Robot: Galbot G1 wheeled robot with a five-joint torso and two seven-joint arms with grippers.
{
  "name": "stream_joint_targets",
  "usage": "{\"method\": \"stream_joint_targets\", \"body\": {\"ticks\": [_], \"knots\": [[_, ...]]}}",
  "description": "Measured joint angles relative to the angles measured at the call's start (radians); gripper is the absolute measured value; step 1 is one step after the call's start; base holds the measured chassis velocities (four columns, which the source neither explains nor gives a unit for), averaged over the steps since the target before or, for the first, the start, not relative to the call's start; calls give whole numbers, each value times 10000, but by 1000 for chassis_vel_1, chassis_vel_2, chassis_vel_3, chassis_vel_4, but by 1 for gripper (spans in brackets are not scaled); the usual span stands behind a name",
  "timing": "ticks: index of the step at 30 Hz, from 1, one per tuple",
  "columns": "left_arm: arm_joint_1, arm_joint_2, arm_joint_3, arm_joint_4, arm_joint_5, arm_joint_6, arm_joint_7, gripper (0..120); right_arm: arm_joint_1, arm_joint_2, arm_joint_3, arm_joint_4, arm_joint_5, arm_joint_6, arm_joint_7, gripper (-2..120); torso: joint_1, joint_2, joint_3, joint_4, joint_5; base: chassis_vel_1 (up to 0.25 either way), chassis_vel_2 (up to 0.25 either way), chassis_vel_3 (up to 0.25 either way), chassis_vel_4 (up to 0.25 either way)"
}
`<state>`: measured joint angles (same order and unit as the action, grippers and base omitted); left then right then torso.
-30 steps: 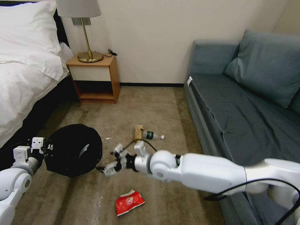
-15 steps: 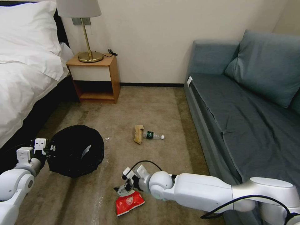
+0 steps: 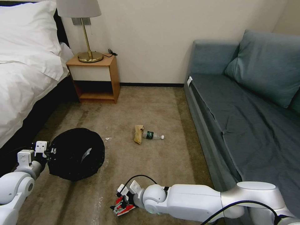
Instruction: Pick up the trash bin, then pick up the garbage on the floor and place it into the trash bin.
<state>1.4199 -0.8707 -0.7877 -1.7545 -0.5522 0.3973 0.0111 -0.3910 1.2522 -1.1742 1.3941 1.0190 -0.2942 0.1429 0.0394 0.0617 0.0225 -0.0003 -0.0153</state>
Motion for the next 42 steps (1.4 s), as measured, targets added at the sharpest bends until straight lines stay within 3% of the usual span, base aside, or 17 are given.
{"method": "stream_joint_targets", "body": {"ticks": [10,15,35,39,42], "knots": [[13,-126,91,-217,108,-71,73,1,-277,126,-124,-498,-233,431,-263,100,0,-2,0,-3,3,0,0,0,0],[99,-127,102,-203,147,-76,73,1,-433,361,-182,-1382,-484,929,-666,100,0,-2,0,1,3,0,0,0,0],[112,-254,160,58,279,-331,263,1,-944,578,360,-3558,-1168,1442,-1495,100,0,-2,1,-1,3,0,0,0,0],[110,-299,177,77,307,-371,284,1,-1025,627,453,-3929,-1331,1669,-1812,96,0,-2,1,-1,3,0,0,0,0],[132,-350,185,115,336,-438,325,1,-1087,634,553,-4267,-1447,1879,-2161,82,0,-1,0,-1,2,0,0,0,0]]}}
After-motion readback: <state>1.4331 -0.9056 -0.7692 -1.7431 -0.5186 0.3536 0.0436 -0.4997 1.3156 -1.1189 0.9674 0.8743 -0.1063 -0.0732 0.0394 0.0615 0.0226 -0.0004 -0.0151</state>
